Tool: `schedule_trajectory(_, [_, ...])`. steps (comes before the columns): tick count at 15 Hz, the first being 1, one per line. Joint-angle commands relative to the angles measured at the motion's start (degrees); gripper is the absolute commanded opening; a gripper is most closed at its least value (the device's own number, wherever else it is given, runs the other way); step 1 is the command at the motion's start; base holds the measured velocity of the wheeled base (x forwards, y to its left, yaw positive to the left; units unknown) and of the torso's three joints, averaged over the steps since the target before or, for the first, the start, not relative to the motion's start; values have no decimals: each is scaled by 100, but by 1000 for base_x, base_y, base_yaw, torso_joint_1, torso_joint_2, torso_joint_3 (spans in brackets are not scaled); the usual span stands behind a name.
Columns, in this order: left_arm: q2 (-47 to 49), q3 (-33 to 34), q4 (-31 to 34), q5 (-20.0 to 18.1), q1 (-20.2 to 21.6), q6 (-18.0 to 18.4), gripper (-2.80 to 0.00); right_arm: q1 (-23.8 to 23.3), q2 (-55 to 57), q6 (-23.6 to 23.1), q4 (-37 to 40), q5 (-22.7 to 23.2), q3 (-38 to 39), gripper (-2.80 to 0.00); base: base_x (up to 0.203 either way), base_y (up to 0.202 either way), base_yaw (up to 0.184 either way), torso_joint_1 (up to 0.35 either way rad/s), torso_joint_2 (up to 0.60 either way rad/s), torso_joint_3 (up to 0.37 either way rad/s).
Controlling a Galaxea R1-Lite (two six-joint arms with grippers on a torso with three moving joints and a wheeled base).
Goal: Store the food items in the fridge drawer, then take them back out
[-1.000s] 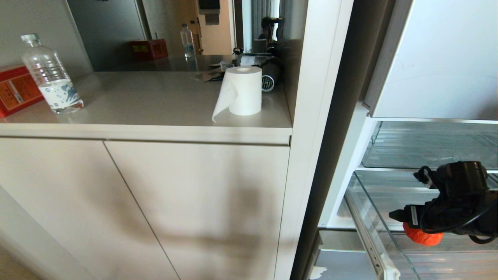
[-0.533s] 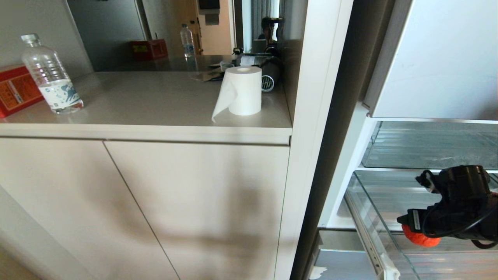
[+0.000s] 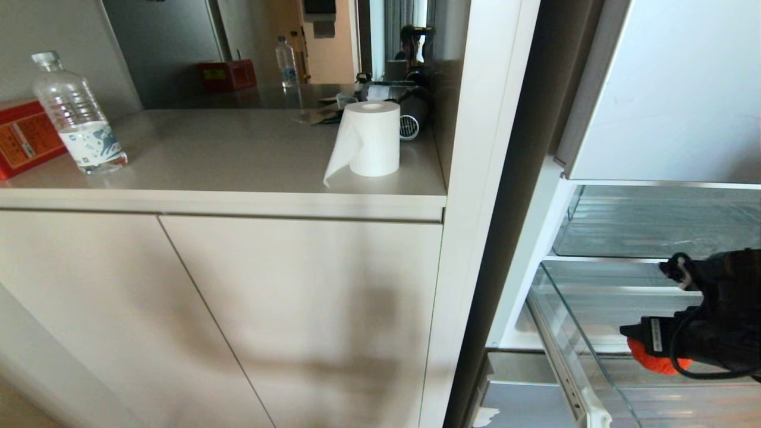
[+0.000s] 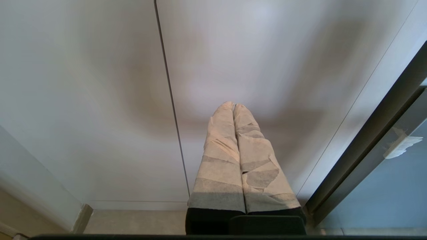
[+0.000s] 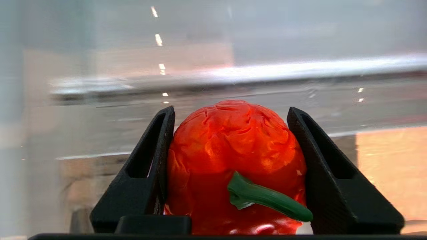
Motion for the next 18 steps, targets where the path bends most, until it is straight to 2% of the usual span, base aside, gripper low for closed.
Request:
schedule_trajectory(1, [6,0,1,2,0,-2,-280,148,-1074,-15,-11,-6,177,-280,0,0,0,0,0,0])
schedule_trajectory(5, [0,0,1,2,0,-2,-280,349,-2584,-7,-4,24,641,-280,0,0,0,0,0,0])
schedule_trajectory(11, [8,0,1,2,0,-2,-280,380,-4791,19,6,137,1299,-280,0,0,0,0,0,0])
schedule_trajectory(14, [-1,0,1,2,0,-2,-280,383,-6126,12,37,443,1756,-280,0,0,0,0,0,0])
schedule_trajectory(15, [8,0,1,2,0,-2,-280,395,-6548,-38,170,545,1965,-280,0,0,0,0,0,0])
schedule_trajectory(18, [2,0,1,2,0,-2,-280,417,-7543,-457,1195,654,2693,-280,0,0,0,0,0,0])
